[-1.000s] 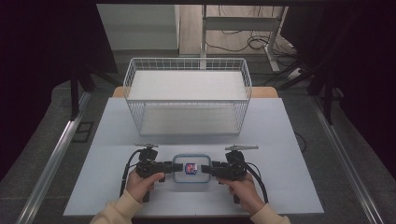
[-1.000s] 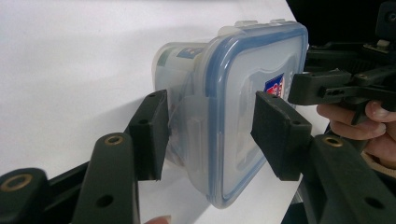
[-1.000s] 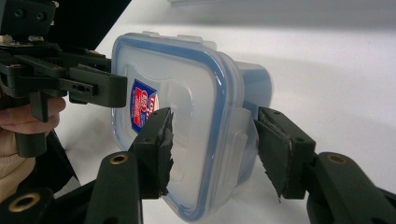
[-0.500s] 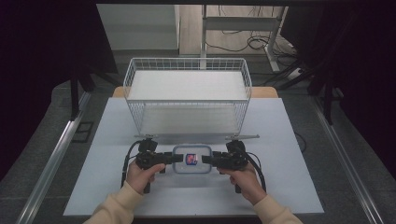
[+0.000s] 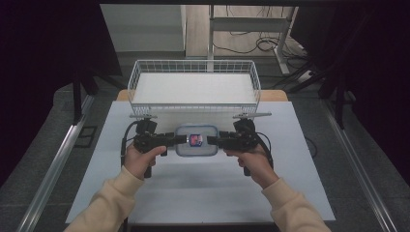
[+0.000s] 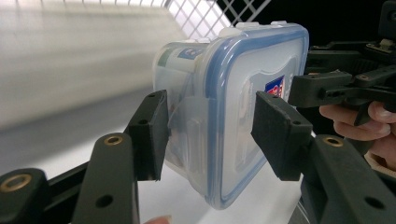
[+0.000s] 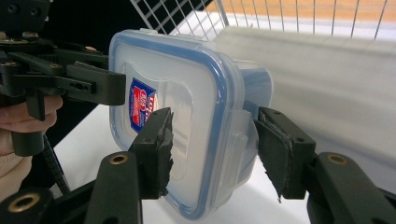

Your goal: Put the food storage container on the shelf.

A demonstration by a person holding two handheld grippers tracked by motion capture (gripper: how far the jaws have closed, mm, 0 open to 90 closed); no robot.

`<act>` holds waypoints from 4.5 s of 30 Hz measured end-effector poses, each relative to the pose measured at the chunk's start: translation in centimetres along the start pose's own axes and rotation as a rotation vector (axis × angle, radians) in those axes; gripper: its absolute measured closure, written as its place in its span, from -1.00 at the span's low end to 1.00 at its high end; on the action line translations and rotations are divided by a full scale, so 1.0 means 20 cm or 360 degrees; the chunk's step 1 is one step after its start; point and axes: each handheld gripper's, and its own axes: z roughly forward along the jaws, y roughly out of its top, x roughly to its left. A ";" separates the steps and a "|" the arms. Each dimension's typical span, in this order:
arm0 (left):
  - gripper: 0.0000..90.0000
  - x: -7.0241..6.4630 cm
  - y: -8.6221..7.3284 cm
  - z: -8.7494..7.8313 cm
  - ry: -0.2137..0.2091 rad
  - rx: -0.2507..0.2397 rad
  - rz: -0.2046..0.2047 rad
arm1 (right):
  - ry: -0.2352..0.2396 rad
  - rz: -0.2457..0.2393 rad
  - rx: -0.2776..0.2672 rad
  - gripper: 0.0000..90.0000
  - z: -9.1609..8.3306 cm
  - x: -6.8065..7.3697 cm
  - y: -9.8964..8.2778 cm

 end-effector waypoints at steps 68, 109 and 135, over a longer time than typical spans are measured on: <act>0.06 0.25 0.80 0.08 -0.0049 -0.0003 -0.0235 | 0.0050 0.0318 0.0104 -0.02 0.17 -0.32 0.85; -0.56 0.09 0.58 -0.13 0.0142 -0.0220 0.0160 | -0.0142 0.0077 -0.0184 -0.75 -0.01 -0.16 0.69; -0.51 0.11 -0.47 -0.15 0.0341 0.0009 0.0435 | -0.0205 -0.0274 -0.0103 -0.60 -0.21 -0.17 -0.46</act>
